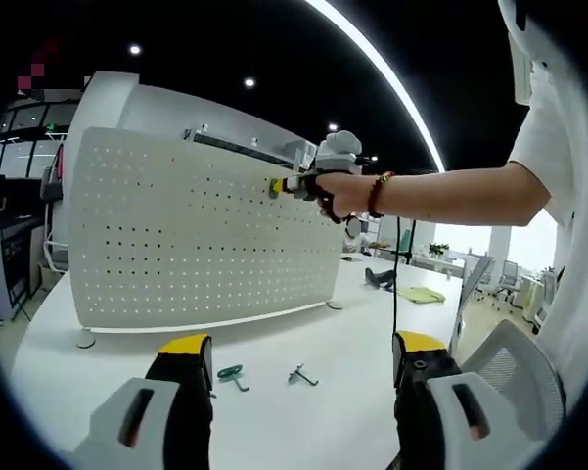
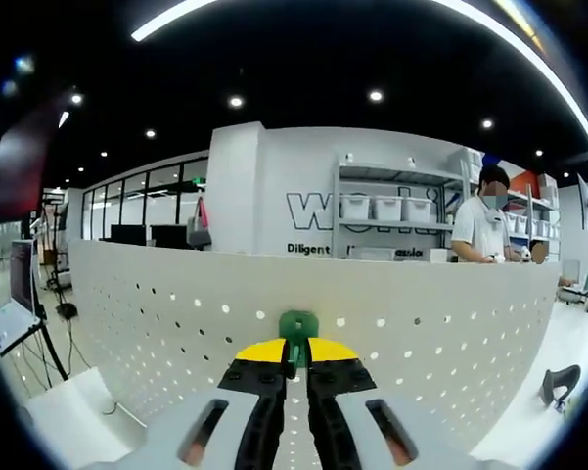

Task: Insert the hook assembly into the mounting plate slot until the hook locks in place.

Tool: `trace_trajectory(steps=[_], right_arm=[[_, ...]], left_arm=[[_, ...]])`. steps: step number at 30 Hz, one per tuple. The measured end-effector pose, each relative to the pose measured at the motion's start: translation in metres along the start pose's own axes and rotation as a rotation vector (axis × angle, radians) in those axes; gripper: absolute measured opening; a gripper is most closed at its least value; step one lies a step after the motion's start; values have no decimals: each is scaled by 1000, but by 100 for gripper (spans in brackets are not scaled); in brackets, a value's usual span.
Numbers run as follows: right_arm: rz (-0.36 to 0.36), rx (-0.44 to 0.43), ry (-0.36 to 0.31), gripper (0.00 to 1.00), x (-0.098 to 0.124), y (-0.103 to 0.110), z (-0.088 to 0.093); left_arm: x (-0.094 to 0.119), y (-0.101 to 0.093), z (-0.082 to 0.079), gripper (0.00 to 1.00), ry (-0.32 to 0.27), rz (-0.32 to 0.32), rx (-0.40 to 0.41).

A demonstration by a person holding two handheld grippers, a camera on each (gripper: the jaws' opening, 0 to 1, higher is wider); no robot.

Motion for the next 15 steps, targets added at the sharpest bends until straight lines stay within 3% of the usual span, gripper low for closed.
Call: trace_trajectory(steps=[15], right_arm=[[-42, -24, 14, 16, 7, 2, 6]], left_arm=[[-5, 0, 1, 76, 22, -3, -4]])
Point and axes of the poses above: the point that each gripper's makers call its tool centre point, and the gripper's own axes: x roughly backward along the fingers, y roughly to its left, z roughly out of its underside, the point moved 4 cm from there along x, roughly backward along the fingers, and after that the axes turned 9 degrees about -x, right-handed, at the moved point
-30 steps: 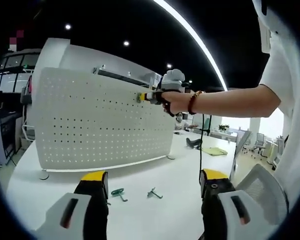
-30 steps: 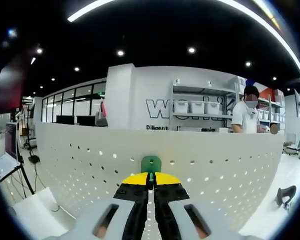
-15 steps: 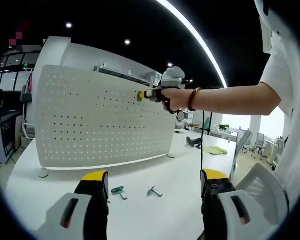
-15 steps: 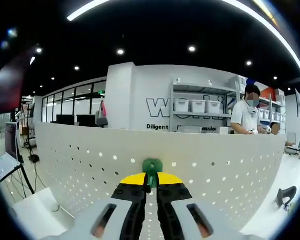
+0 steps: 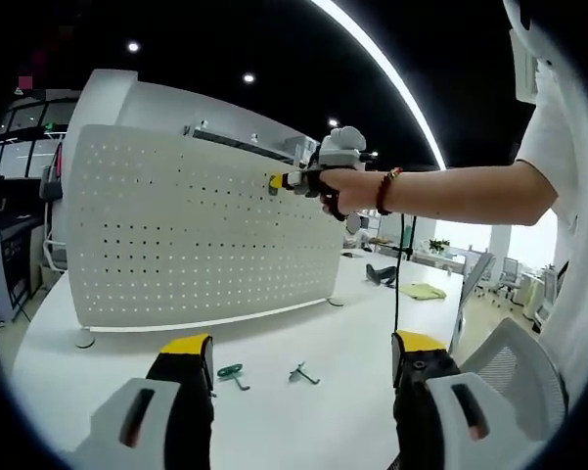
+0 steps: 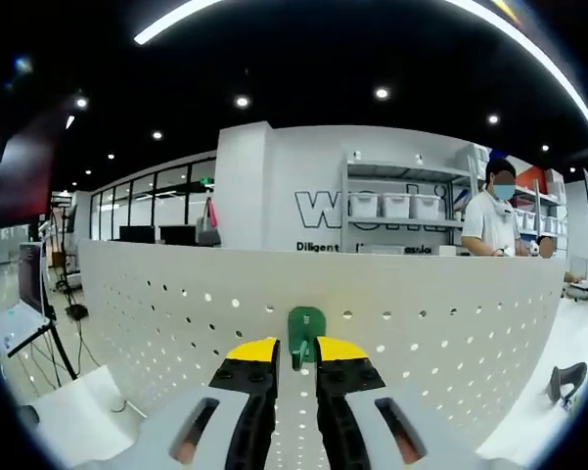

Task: Insert the hook assembly into the mounting plate slot until the hook locks in place.

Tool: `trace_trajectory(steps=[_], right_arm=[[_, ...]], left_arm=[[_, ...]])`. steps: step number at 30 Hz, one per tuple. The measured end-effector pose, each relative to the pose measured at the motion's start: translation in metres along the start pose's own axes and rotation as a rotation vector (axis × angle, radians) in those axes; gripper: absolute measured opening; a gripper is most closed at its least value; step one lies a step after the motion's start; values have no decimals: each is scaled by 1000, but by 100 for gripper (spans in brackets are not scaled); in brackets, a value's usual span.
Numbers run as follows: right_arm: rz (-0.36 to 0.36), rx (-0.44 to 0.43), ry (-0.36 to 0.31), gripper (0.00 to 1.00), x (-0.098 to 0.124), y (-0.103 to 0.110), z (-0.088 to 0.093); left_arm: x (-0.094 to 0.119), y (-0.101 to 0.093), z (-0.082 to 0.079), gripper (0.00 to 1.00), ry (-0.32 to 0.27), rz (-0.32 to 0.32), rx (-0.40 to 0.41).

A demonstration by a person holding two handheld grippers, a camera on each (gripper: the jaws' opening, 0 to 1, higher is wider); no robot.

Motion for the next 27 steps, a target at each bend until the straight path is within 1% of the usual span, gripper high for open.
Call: trace_trajectory(steps=[2, 7, 11, 20, 24, 27], right_arm=[[0, -8, 6, 17, 3, -1, 1], [-8, -13, 4, 17, 13, -1, 4], [-15, -25, 14, 17, 21, 0, 10], [-33, -38, 61, 16, 38, 8, 36], [-46, -50, 77, 16, 45, 9, 46], [-53, -59, 87, 16, 52, 8, 54]], left_arm=[[0, 2, 3, 76, 18, -11, -1], [3, 5, 8, 75, 28, -33, 13], [4, 6, 11, 75, 35, -46, 19], [4, 5, 19, 74, 66, -64, 42], [0, 6, 27, 68, 94, -66, 56], [-1, 7, 29, 68, 107, -65, 61]])
Point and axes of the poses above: the point that each gripper's makers call its tool centre point, and the gripper's own axes: x roughly backward along the fingers, y roughly to its left, z roughly out of its underside, the point moved 4 cm from there along x, roughly backward along the fingers, and after that the axes turned 9 degrees about -x, right-handed, at the moved point
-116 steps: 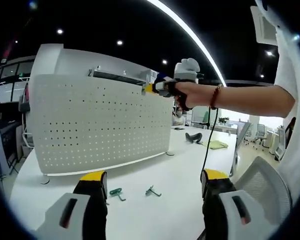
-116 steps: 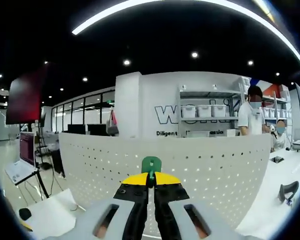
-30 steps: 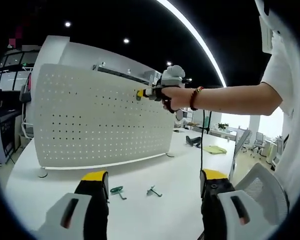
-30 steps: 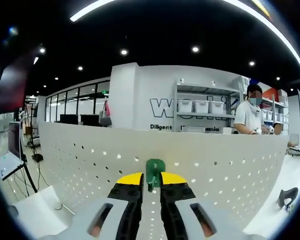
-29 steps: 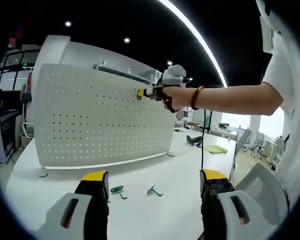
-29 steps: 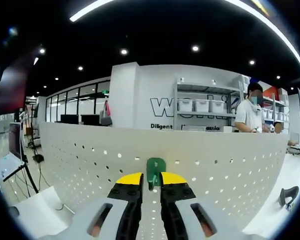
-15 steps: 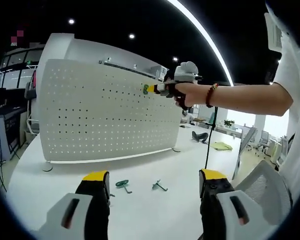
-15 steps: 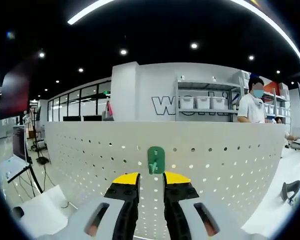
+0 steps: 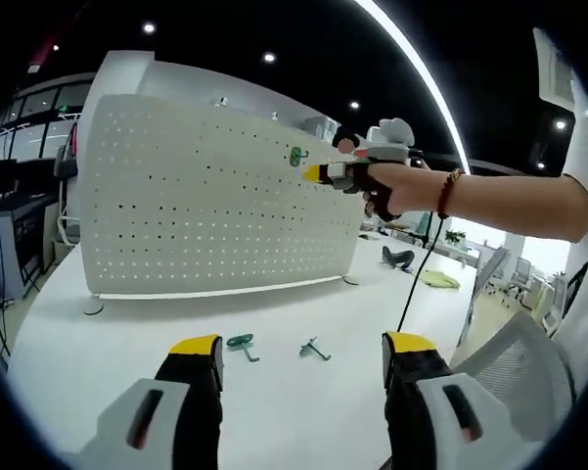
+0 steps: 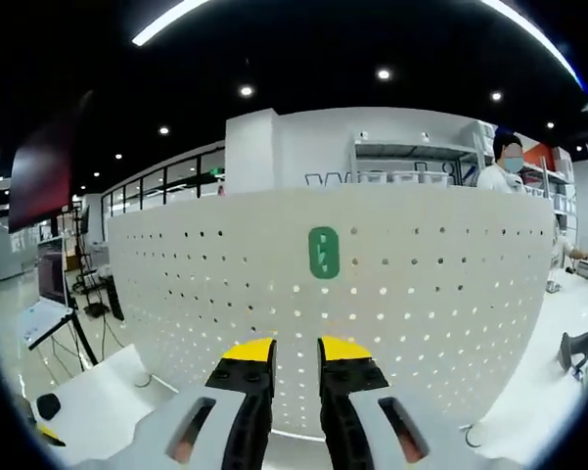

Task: Insert the hook assembly into the mounting plate slot until the hook locks in place.

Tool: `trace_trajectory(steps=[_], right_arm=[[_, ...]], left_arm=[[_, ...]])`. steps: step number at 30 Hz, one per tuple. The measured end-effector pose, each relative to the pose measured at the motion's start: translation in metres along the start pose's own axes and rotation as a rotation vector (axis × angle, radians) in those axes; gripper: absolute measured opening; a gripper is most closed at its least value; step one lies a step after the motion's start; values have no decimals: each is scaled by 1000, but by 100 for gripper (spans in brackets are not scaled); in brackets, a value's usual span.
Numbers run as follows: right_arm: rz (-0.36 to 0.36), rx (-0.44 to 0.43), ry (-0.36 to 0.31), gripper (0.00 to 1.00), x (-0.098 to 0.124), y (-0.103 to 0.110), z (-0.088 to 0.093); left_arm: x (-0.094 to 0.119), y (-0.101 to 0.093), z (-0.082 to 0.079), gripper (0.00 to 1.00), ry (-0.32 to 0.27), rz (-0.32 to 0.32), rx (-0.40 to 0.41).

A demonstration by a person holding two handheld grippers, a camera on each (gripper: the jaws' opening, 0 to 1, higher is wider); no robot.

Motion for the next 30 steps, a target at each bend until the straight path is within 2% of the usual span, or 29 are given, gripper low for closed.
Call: trace_trajectory(steps=[7, 15, 17, 19, 21, 23, 30], right_arm=[[-1, -19, 25, 15, 15, -3, 19], [29, -70, 44, 15, 34, -19, 41], [36, -75, 43, 15, 38, -22, 43], [49, -82, 39, 14, 43, -26, 46], [75, -61, 27, 12, 50, -32, 47], [58, -105, 30, 12, 53, -35, 49], [52, -84, 30, 13, 64, -37, 55]], left_arm=[[-6, 0, 5, 67, 36, 17, -8], [-15, 2, 16, 65, 95, 23, -16], [-18, 6, 19, 65, 108, 13, -14], [-20, 13, 22, 63, 126, -24, -52], [-22, 17, 25, 62, 134, -34, -52], [-24, 21, 27, 62, 140, -43, -48], [-31, 30, 38, 58, 187, -54, -56]])
Point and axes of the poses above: the point that each gripper's makers call its tool centre point, and the gripper's own axes: x roughly backward along the fingers, y roughly to its left, z roughly out of its underside, the point moved 4 cm from there along x, roughly backward along the fingers, and after that the axes turned 9 degrees about -x, right-handed, at the moved point
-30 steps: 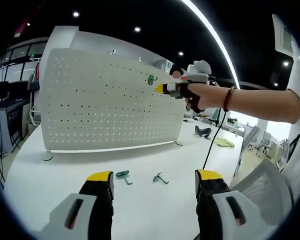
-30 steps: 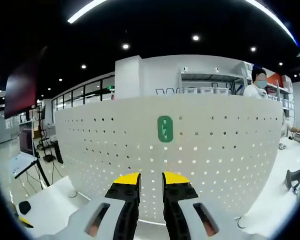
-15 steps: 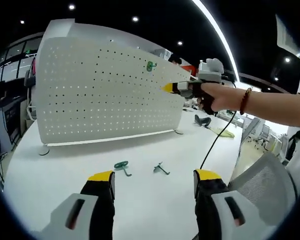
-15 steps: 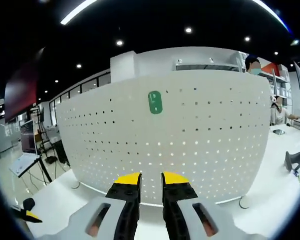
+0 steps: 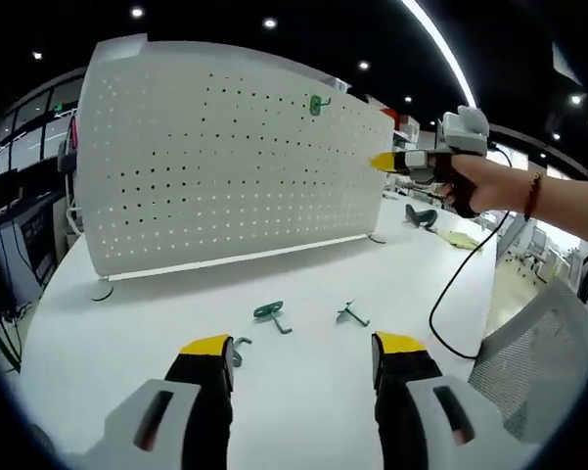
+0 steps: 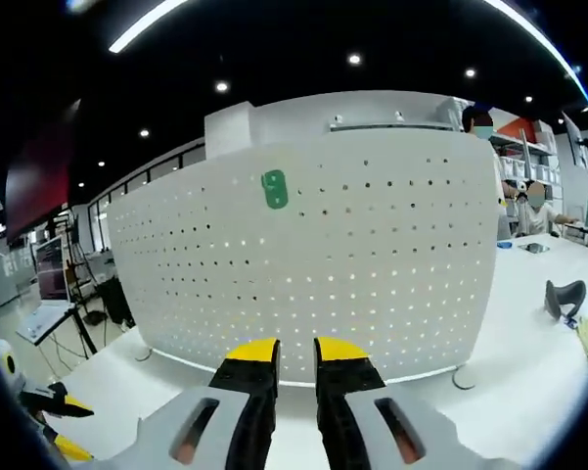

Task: Insert the hook assembly into the mounting plate slot until the hook locks in place.

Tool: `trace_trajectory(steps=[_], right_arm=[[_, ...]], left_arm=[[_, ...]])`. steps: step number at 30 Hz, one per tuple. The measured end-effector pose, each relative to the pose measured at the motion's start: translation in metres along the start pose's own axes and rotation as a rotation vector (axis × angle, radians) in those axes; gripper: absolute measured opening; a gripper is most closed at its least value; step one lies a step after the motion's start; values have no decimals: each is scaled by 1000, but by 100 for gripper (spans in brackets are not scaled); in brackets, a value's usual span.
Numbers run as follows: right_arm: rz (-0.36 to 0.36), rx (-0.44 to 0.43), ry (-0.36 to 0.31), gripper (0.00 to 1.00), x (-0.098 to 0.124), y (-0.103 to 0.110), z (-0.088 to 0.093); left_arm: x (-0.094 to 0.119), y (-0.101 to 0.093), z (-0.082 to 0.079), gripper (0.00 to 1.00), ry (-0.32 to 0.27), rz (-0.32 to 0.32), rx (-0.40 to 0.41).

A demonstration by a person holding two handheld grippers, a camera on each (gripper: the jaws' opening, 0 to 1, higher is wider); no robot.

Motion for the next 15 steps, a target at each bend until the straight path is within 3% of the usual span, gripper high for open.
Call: trace_trajectory(steps=[10, 15], right_arm=[[-97, 13, 26, 17, 5, 19, 19], [-124, 21, 67, 16, 10, 24, 33]], left_arm=[[-14, 13, 16, 57, 66, -44, 27], [-18, 16, 21, 51, 80, -57, 49]])
Point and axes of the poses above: the point that each gripper's makers call its tool centre point, and the gripper's own axes: x roughly backward along the fingers, y roughly to its left, z roughly out of its underside, the point moved 4 cm from there along x, roughly backward along the fingers, and after that the axes turned 9 degrees about -x, right-handed, at the moved point
